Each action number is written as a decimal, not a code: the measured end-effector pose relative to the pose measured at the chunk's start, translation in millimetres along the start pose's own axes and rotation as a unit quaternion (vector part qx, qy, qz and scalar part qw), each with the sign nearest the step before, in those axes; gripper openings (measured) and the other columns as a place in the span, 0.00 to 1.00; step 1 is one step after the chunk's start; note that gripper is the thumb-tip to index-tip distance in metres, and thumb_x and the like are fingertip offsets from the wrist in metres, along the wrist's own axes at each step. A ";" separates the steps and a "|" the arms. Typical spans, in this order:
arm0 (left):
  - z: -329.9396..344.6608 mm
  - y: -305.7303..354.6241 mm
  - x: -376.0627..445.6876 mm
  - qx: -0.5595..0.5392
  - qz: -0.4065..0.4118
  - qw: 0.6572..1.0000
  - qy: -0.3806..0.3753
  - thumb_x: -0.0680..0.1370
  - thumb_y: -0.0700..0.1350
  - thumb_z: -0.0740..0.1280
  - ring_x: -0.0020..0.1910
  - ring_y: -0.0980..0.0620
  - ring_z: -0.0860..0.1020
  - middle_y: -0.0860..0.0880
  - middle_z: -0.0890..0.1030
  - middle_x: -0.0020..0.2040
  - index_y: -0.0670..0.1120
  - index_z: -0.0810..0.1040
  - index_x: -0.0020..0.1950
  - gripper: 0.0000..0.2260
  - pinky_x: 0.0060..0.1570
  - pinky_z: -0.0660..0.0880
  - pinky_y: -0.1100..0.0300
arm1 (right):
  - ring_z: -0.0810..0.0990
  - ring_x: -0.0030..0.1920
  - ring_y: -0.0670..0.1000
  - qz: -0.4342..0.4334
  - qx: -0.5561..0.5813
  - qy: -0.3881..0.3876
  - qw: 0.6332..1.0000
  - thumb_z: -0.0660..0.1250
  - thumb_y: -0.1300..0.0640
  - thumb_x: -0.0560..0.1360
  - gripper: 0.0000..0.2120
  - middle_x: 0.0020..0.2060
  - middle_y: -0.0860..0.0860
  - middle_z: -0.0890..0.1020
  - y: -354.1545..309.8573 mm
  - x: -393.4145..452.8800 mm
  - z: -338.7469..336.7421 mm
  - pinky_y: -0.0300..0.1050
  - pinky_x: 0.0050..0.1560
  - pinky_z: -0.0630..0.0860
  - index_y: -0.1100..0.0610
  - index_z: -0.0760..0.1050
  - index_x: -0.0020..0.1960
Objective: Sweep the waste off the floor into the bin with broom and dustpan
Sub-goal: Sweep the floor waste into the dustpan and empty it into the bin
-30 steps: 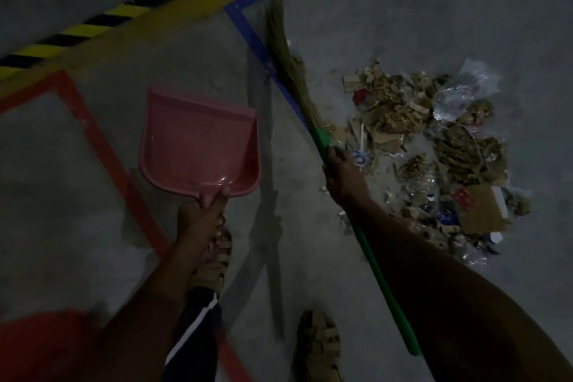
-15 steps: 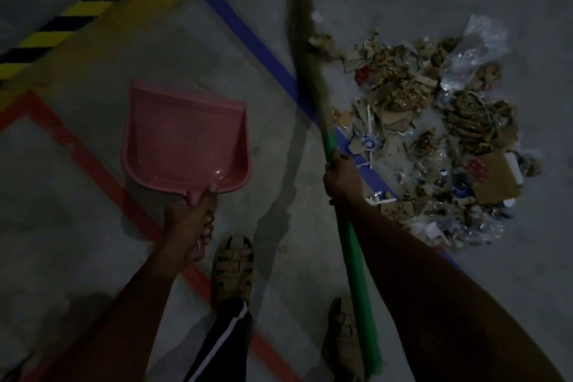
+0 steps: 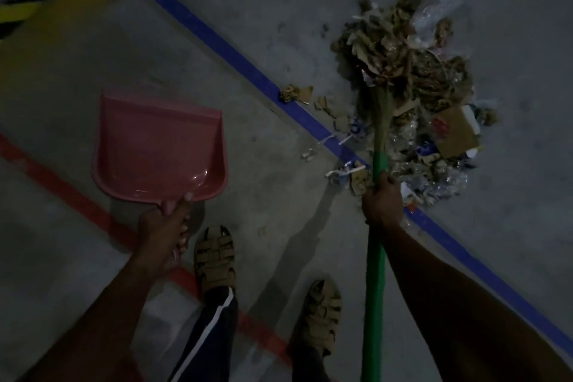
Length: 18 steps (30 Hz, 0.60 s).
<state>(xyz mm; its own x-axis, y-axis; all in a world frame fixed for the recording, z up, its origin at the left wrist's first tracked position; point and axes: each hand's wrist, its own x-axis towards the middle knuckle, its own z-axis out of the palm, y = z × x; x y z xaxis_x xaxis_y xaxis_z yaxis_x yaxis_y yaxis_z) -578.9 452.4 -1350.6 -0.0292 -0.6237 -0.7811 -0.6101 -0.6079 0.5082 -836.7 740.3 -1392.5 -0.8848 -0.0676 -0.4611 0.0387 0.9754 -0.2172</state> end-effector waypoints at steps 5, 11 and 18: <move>3.9 -23.7 -33.5 -0.016 0.013 1.000 0.002 0.75 0.60 0.73 0.17 0.56 0.66 0.48 0.70 0.28 0.48 0.71 0.39 0.19 0.22 0.66 0.66 | 0.78 0.45 0.61 -0.060 -0.040 0.039 0.997 0.63 0.64 0.76 0.22 0.68 0.61 0.69 42.3 -28.0 -13.6 0.47 0.36 0.72 0.61 0.66 0.69; 31.1 -63.5 -97.7 -0.074 0.021 0.997 0.008 0.79 0.53 0.71 0.16 0.58 0.63 0.49 0.67 0.27 0.48 0.69 0.39 0.16 0.20 0.63 0.69 | 0.77 0.43 0.55 -0.115 -0.075 0.030 0.990 0.64 0.63 0.76 0.26 0.71 0.56 0.65 100.9 -53.1 -32.0 0.46 0.29 0.74 0.57 0.61 0.73; 61.6 -117.8 -134.8 -0.050 0.011 0.999 0.002 0.79 0.55 0.71 0.14 0.57 0.63 0.48 0.65 0.26 0.48 0.67 0.37 0.19 0.22 0.65 0.67 | 0.76 0.45 0.56 -0.095 -0.111 -0.014 0.989 0.63 0.61 0.78 0.23 0.69 0.57 0.66 170.1 -67.9 -45.3 0.55 0.33 0.80 0.57 0.64 0.72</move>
<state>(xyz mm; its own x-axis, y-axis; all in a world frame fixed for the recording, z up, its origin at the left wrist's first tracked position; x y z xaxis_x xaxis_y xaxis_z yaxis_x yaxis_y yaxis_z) -551.8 638.4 -1327.6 -0.0374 -0.6392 -0.7681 -0.5269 -0.6406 0.5587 -791.1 920.4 -1359.2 -0.8533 -0.2564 -0.4540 -0.2324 0.9665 -0.1092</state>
